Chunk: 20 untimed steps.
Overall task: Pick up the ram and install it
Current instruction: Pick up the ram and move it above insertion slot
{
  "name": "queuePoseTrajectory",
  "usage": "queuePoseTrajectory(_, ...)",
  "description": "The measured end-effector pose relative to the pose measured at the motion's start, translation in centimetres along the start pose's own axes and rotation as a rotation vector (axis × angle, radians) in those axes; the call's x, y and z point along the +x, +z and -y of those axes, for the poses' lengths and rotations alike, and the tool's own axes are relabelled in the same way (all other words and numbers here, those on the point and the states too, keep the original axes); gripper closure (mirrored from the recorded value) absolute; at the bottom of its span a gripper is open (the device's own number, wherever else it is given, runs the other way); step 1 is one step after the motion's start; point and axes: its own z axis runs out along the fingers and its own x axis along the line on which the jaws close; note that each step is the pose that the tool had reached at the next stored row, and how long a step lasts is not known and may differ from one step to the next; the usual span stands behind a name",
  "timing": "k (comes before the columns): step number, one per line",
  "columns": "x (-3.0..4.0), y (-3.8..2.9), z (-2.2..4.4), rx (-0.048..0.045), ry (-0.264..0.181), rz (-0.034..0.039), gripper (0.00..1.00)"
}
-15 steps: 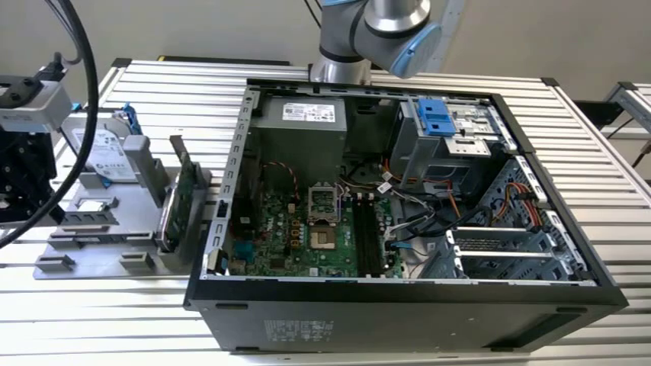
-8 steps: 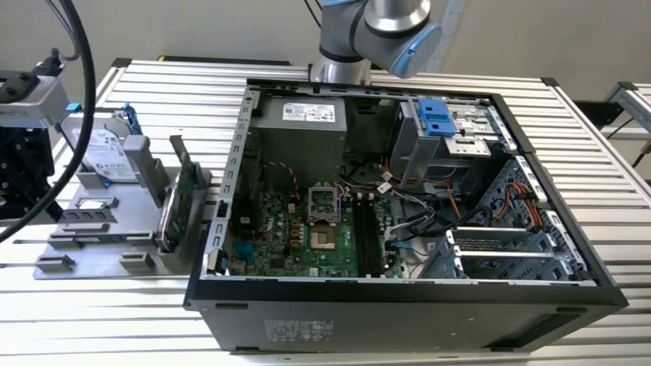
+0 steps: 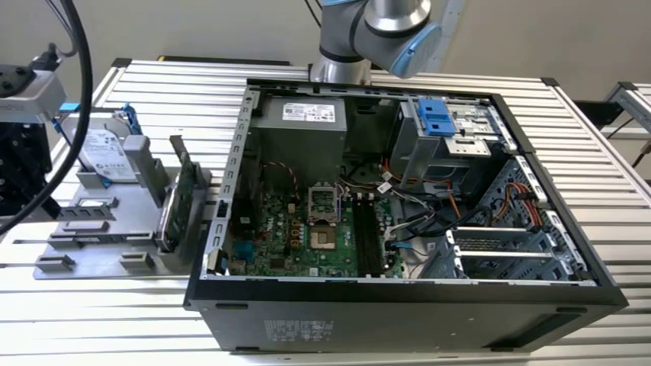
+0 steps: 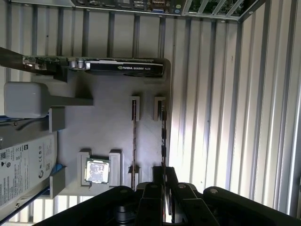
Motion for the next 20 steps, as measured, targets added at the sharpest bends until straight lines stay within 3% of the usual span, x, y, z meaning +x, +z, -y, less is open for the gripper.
queuePoseTrajectory(20, -0.01, -0.61, -0.01, 0.0001, 0.0, 0.0002, 1.0)
